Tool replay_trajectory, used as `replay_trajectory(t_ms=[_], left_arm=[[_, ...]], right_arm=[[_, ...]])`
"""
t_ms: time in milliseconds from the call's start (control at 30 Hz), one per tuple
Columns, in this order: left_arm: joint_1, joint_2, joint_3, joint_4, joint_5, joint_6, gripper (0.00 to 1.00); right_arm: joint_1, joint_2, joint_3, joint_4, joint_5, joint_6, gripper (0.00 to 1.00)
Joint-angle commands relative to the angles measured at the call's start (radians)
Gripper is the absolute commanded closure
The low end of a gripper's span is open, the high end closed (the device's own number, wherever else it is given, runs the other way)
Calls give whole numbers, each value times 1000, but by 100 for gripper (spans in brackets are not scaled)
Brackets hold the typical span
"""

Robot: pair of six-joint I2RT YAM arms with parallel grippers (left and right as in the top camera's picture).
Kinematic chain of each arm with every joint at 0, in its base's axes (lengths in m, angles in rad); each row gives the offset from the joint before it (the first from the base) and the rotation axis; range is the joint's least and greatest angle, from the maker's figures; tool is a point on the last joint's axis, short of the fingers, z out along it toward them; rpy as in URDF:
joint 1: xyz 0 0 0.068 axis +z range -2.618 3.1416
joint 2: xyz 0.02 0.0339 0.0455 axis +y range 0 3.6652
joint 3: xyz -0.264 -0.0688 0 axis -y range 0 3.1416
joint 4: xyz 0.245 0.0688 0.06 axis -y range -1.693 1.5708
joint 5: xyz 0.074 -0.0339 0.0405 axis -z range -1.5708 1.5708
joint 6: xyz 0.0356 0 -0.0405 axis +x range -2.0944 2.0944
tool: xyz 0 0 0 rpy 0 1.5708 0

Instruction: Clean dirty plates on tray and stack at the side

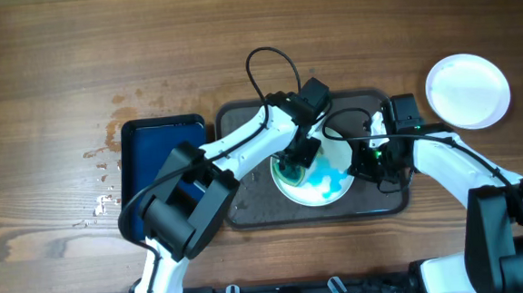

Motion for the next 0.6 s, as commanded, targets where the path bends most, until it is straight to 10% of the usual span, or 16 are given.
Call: replay_trajectory(t_ms=[0,567], left_arm=[[-3,124,-27,-34,35,-10,96],[-3,168,105,-159,34,-66,96]], right_arm=[[4,15,-16,-2,21,-2,96],[4,15,-16,-9,21,-2,96]])
